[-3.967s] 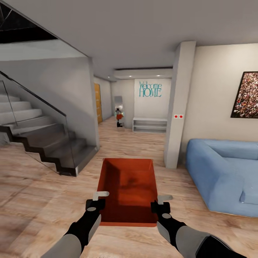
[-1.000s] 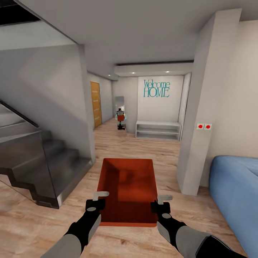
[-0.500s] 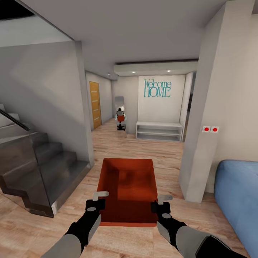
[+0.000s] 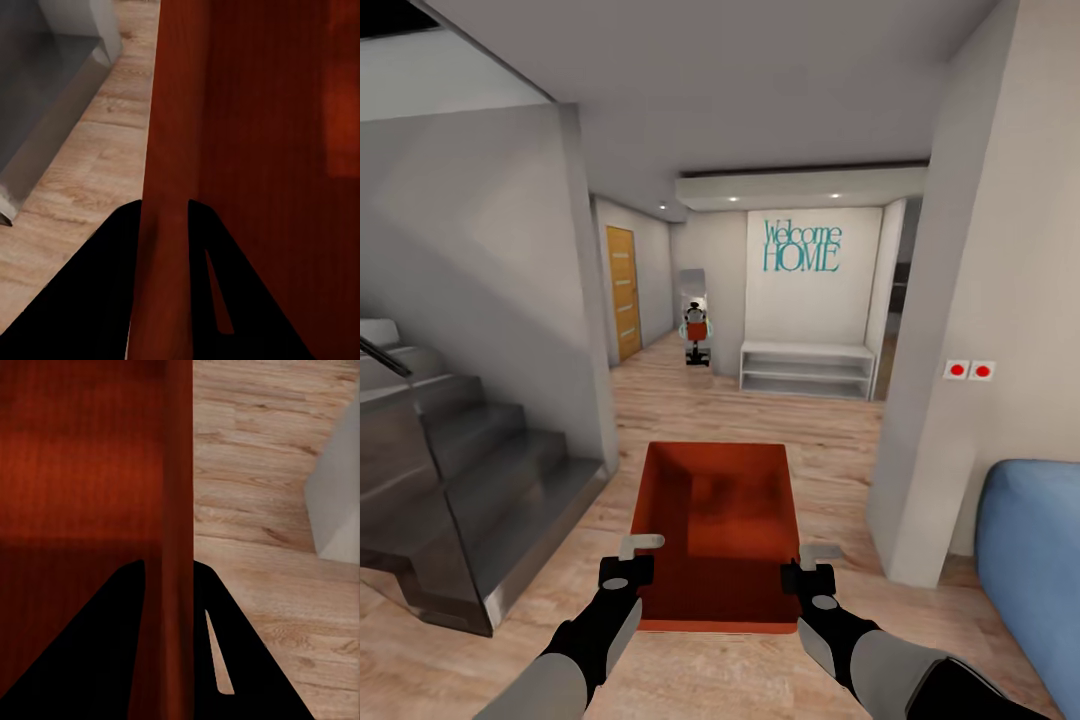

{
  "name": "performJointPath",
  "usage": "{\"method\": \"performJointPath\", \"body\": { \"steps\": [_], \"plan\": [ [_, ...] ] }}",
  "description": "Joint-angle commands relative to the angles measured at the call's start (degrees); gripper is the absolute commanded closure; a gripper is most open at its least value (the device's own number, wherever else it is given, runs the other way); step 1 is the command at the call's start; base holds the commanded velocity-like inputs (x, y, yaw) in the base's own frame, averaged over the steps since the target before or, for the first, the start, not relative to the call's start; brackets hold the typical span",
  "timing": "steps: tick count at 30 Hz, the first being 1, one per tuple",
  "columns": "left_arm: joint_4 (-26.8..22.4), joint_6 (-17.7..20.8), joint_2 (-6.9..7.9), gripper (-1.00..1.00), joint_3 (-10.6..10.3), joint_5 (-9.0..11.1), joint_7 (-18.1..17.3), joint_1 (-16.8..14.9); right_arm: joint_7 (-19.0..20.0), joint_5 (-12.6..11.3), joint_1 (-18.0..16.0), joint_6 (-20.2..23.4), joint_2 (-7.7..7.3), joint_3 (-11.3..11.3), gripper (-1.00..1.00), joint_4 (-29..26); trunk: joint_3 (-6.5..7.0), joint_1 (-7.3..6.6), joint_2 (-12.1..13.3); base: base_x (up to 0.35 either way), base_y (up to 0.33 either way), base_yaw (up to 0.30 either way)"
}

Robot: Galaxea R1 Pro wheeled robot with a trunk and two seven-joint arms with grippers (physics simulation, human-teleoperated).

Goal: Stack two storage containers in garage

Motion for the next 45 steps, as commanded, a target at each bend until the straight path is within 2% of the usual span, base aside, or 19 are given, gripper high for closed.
{"method": "performJointPath", "body": {
  "steps": [1, 45],
  "plan": [
    [-0.11, 0.51, -0.03, 1.00, 4.31, -0.73, 0.35, -0.06, 0.12, 0.67, -0.03, 0.03, 0.00, -0.75, 1.00, -0.22, -0.09, 0.05, -0.08, 0.321, 0.000, 0.000],
    [0.51, 0.51, -0.03, 1.00, 4.31, -0.71, 0.29, -0.06, 0.20, 0.67, -0.03, -0.06, 0.02, -0.75, 1.00, -0.17, -0.09, 0.05, -0.08, 0.321, 0.000, 0.000]
  ]
}}
